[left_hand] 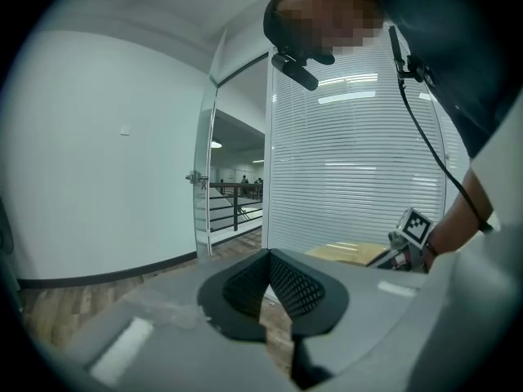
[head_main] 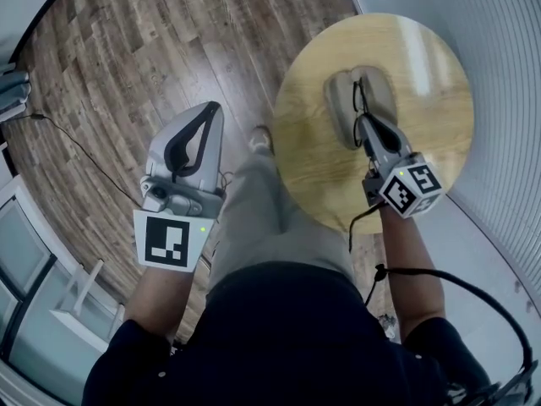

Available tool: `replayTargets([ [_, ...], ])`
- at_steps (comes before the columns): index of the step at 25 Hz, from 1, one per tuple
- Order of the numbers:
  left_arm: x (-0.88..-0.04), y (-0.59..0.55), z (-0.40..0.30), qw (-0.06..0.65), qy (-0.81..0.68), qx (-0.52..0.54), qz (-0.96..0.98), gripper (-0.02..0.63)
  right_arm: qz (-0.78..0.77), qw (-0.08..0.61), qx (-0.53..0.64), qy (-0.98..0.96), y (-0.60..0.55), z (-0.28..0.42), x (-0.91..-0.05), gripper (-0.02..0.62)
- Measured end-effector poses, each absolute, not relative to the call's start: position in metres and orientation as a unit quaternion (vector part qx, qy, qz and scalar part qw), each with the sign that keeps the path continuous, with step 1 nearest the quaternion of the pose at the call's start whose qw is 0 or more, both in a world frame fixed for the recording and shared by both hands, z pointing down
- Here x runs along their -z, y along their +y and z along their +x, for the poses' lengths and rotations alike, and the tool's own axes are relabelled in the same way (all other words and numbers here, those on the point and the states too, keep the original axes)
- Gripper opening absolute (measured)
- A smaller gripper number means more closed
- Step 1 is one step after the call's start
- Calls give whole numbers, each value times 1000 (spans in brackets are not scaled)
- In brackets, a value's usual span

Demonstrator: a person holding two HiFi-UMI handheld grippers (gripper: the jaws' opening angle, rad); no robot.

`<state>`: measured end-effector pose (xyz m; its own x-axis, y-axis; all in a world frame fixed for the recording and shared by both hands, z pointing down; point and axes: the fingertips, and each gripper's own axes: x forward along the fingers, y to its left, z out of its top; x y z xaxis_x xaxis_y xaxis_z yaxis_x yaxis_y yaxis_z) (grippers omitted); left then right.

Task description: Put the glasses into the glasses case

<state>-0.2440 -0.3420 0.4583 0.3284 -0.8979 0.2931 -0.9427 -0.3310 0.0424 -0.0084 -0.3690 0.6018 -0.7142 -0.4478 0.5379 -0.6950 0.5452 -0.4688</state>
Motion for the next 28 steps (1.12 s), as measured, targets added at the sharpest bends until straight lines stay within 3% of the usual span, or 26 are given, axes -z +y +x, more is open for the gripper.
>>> replayTargets([
  [22,-468,-333,-261,116,-579,-111,799,2,298,257,-350,-850,-363,-31,-628,34],
  [28,-453,-334,-257,101,-581,-111,800,2,301,249,-348,-852,-369,-25,-616,91],
])
